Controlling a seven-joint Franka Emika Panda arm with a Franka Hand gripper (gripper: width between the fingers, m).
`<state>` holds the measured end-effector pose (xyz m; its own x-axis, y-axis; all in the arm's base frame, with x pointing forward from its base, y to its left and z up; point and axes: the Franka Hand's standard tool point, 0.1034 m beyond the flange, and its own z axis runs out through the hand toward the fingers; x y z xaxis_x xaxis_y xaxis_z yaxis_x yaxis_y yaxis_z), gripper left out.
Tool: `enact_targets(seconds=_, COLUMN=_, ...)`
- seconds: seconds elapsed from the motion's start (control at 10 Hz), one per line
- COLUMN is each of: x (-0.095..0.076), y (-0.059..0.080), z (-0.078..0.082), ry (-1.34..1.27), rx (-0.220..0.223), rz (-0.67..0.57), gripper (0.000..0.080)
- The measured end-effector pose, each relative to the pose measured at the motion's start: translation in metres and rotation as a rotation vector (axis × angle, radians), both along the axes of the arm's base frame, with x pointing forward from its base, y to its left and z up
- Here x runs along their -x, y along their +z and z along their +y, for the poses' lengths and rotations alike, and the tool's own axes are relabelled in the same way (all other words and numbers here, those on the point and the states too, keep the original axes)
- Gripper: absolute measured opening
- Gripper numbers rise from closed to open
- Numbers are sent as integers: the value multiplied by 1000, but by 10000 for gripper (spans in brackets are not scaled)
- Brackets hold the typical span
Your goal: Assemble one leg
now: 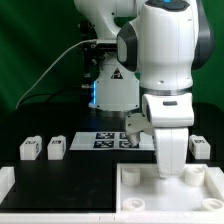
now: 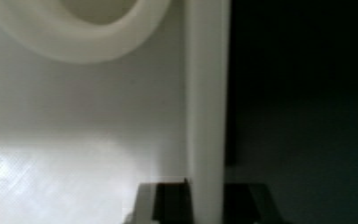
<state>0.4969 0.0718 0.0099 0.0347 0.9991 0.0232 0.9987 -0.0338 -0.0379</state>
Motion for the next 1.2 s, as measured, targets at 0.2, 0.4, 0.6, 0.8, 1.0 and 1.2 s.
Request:
enact_targets(seconds=0.2, x=2, y=0, z=0, ry=-3, rx=-9, rz=-25, gripper=59)
enact_targets(seconds=0.4, x=2, y=0, z=-1, ry=-4, rx=-10, rz=-28, gripper=134)
enact_targets(seconds=0.6, x=2, y=-1, z=-1, ry=-5, rx=-10, rz=-26, gripper=310)
enact_targets(seconds=0.8, x=2, y=-1, z=-1, ry=-5, rx=-10, rz=-26, gripper=492)
enact_targets(seconds=1.0, x=2, y=-1, z=-1, ry=-6, rx=-10, rz=-25, gripper=597)
enact_targets(seconds=1.2, x=2, y=-1, z=-1, ry=-6, rx=-10, rz=-25, gripper=647)
